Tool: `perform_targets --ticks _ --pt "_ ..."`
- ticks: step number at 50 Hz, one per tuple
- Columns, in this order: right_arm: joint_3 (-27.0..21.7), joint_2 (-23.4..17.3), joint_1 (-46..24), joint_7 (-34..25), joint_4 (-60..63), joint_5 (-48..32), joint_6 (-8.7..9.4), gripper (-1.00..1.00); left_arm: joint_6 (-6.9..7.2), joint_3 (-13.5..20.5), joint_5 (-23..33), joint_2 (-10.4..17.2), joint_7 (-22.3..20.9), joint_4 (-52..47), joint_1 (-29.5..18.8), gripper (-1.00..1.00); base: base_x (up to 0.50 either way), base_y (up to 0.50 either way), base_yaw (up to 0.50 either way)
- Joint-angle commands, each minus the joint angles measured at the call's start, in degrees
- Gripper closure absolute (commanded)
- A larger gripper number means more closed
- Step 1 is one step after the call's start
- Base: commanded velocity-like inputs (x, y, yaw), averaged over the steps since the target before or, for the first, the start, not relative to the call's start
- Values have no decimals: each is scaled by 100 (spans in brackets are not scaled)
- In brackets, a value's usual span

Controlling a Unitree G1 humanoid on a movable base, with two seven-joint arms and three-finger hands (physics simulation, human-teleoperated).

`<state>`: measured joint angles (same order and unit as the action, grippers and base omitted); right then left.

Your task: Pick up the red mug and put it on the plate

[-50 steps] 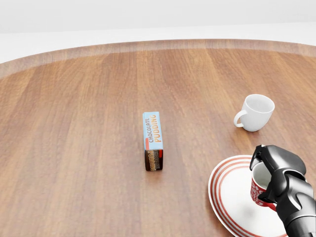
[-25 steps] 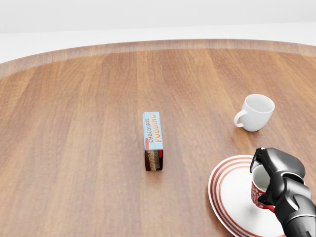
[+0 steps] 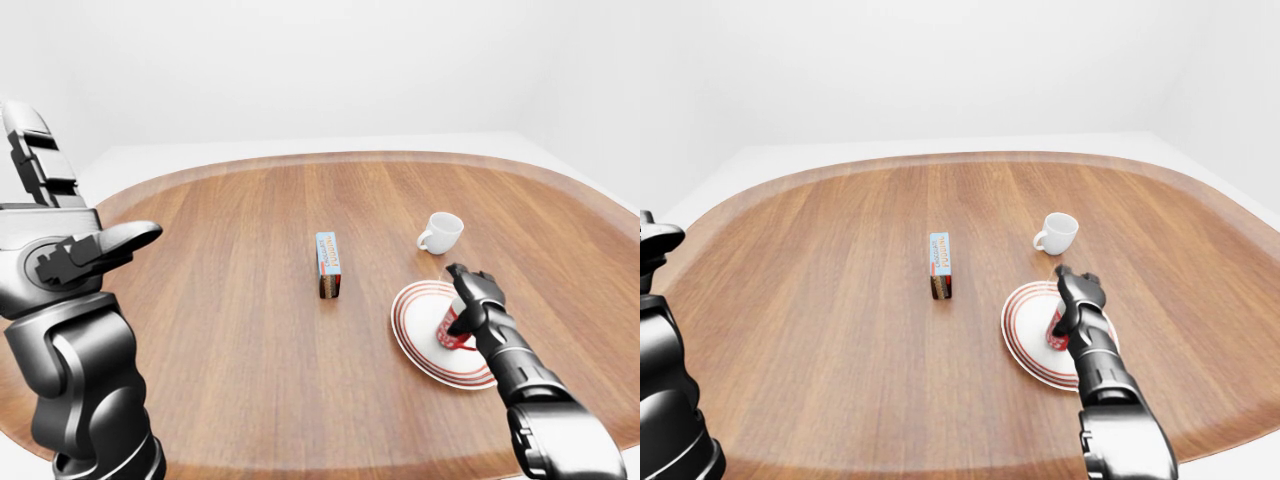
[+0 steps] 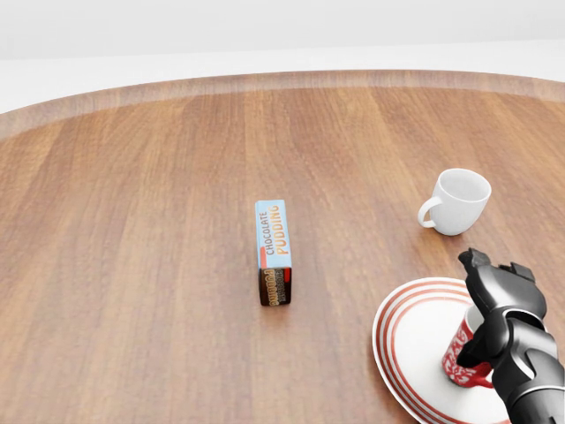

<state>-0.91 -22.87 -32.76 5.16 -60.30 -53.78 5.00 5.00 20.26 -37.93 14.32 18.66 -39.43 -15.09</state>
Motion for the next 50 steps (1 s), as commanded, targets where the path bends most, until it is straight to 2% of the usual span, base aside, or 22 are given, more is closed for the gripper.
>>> perform_targets --ticks 1,10,18,24,25,30,39,46,50 --pt "-14 -37 36 -118 114 -31 0 -100 0 -14 100 -10 -16 77 -19 -100 0 0 0" --pt "-15 19 182 -251 356 -77 0 -100 0 -17 175 -28 -50 145 -15 -100 0 0 0" --pt "-47 168 446 -896 1261 -252 0 -100 0 -40 202 -53 -71 144 3 -100 0 0 0" --pt "-187 283 543 -1769 2550 -375 0 -100 0 -45 203 -71 -94 103 36 -100 0 0 0" --pt "-229 348 559 -2125 3036 -348 0 -100 0 -44 205 -71 -91 109 29 -100 0 0 0" --pt "-277 504 511 -3059 4224 -479 0 -100 0 -71 253 -101 -136 134 54 -100 0 0 0" --pt "-281 715 193 -4363 5696 -904 0 -100 0 -59 270 -114 -167 155 81 -100 0 0 0" --pt "-312 782 -127 -4516 6083 -988 0 -100 0 -44 238 -98 -157 137 56 -100 0 0 0" --pt "-419 911 -230 -4516 6129 -591 0 -100 0 -22 211 -77 -145 142 38 -100 0 0 0"
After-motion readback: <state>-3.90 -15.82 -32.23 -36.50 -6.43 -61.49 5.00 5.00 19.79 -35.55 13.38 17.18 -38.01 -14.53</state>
